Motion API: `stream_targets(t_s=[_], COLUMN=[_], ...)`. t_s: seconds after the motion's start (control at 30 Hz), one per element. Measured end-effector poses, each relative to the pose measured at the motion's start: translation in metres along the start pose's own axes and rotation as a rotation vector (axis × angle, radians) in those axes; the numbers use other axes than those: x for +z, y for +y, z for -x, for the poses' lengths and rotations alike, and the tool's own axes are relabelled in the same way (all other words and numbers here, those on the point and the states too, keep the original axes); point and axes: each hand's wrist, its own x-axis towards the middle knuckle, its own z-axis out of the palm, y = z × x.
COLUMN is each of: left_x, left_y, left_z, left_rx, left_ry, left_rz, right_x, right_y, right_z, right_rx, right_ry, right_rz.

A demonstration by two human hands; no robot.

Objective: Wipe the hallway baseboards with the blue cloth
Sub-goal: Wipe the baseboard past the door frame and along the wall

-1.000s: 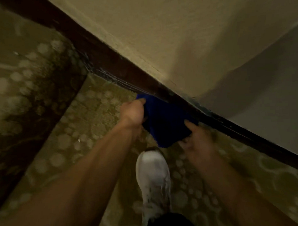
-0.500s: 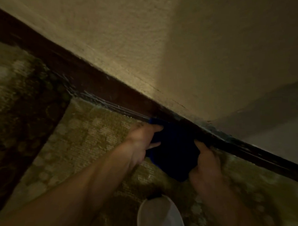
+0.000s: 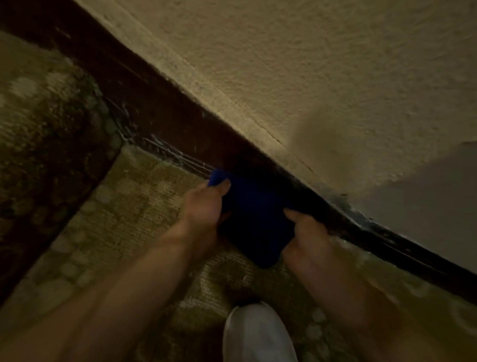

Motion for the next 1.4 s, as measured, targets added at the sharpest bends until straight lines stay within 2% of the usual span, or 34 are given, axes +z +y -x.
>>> stream_targets(t_s=[0.1,0.2,0.27,0.37,0.43,0.5,0.6,0.67,0.77,0.87,1.0,1.13,1.27,1.33,1.4], left_x=[-0.008,-0.011,-0.009,-0.016,-0.027,-0.039,-0.053,-0.065,-0.082,-0.079,-0.076,-0.08,-0.073,-0.07,-0.074], left_y=[0.006,0.027,0.034,0.025,0.016,0.012,0.019,0.038,0.077,0.089,0.063,0.076,0.108,0.109,0.096], left_z=[0.001,0.007,0.009,-0.002,-0.013,-0.02,-0.023,-0.025,-0.038,-0.043,-0.049,-0.044,-0.025,-0.025,-0.04], left_rx=[0.001,0.174,0.231,0.19,0.067,0.008,0.082,0.134,0.271,0.305,0.324,0.252,0.486,0.514,0.422], left_ry=[-0.014,-0.055,-0.06,-0.011,0.04,0.088,0.171,0.291,0.438,0.506,0.481,0.386,0.311,0.357,0.408], left_rz=[0.065,0.104,0.077,0.029,0.027,0.019,-0.013,0.062,0.199,0.183,0.127,0.254,0.319,0.305,0.26], right_x=[0.009,0.012,0.015,0.021,0.023,0.027,0.043,0.065,0.117,0.14,0.116,0.126,0.138,0.139,0.139], right_y=[-0.002,-0.015,-0.023,-0.011,0.005,0.017,0.022,0.025,0.037,0.051,0.053,0.045,0.018,0.011,0.022], right_z=[0.008,0.028,0.035,0.027,0.017,0.006,-0.014,-0.017,-0.014,-0.018,-0.023,-0.002,0.036,0.042,0.03], right_rx=[-0.02,-0.063,-0.093,-0.143,-0.155,-0.075,0.053,0.098,0.114,0.088,0.117,0.153,0.067,0.076,0.092], right_ry=[0.031,-0.123,-0.18,-0.154,-0.093,-0.066,-0.056,-0.108,-0.229,-0.23,-0.176,-0.191,-0.355,-0.429,-0.379], right_rz=[-0.038,-0.107,-0.108,-0.036,0.007,0.03,0.065,0.044,0.058,0.109,0.163,0.129,-0.044,-0.078,-0.036])
